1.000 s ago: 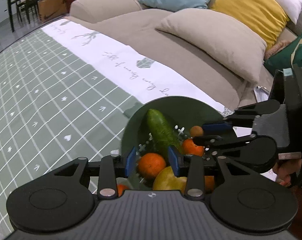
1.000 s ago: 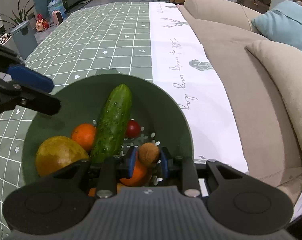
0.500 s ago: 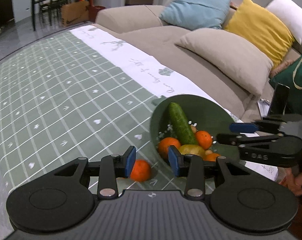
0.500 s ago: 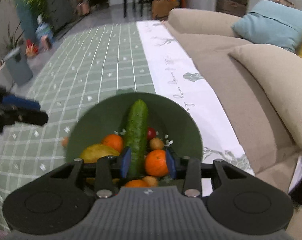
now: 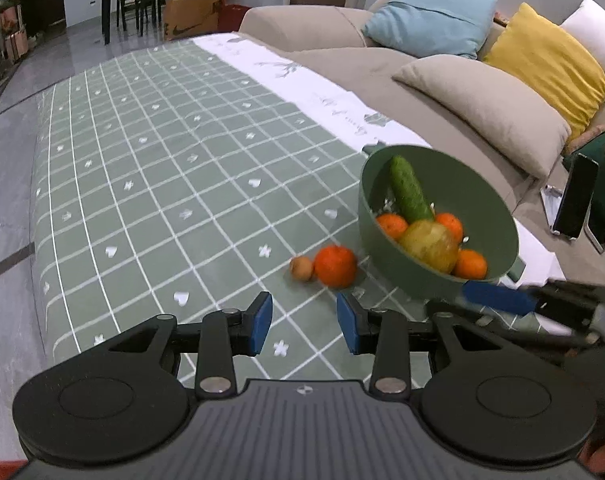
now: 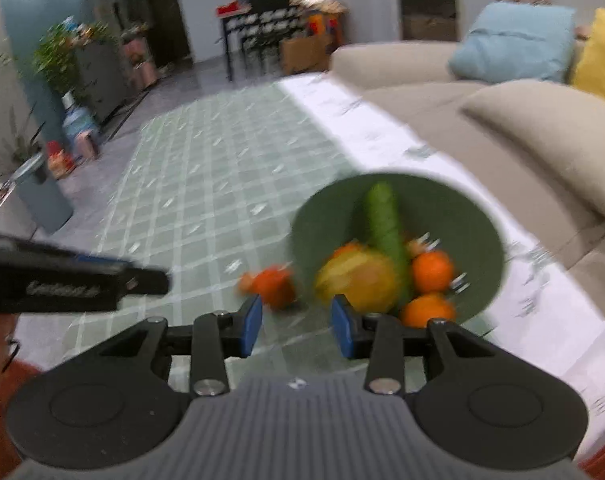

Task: Organize fruits
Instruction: 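Open both tools to release plum and kiwi and withdraw, then grasp a small brown fruit with the left tool while the right tool grasps an orange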

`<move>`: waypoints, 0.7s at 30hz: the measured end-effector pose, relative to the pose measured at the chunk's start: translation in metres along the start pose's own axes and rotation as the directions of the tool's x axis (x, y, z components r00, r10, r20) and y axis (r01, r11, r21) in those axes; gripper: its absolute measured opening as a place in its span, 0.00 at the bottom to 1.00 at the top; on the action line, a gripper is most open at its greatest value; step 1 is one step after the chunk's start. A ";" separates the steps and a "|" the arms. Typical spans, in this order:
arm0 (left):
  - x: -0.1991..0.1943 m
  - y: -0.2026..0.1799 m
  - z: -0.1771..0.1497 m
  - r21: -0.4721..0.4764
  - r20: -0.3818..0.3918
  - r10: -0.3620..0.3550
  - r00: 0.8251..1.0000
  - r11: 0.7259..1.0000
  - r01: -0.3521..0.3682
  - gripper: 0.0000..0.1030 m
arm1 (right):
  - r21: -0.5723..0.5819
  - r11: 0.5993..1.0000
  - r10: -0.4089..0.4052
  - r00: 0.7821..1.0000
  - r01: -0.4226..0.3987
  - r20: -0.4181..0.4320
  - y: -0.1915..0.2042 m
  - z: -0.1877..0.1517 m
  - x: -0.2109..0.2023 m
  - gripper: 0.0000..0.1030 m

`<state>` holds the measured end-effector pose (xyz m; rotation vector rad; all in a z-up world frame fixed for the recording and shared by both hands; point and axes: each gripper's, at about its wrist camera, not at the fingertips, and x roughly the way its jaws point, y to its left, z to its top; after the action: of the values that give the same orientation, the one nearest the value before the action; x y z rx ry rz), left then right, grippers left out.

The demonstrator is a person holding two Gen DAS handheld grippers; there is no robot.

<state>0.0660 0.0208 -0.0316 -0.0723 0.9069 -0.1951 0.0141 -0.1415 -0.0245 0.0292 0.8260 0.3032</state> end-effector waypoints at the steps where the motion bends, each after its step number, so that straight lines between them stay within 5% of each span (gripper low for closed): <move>1: 0.001 0.001 -0.002 -0.009 -0.003 -0.002 1.000 1.000 0.002 0.44 | 0.001 1.000 -0.002 1.000 0.002 -0.010 0.005 -0.003 0.004 0.34; 16: 0.027 0.020 0.001 -0.049 -0.067 0.031 0.997 0.998 -0.034 0.41 | 0.128 0.986 -0.102 0.993 0.109 -0.060 0.021 -0.005 0.049 0.34; 21: 0.038 0.025 0.006 -0.041 -0.082 0.024 0.996 0.999 -0.027 0.39 | 0.242 0.964 -0.105 0.993 0.114 -0.050 0.017 -0.006 0.062 0.44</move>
<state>0.0966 0.0373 -0.0611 -0.0922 0.9925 -0.1559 0.0453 -0.1090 -0.0705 0.2087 0.8950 0.0964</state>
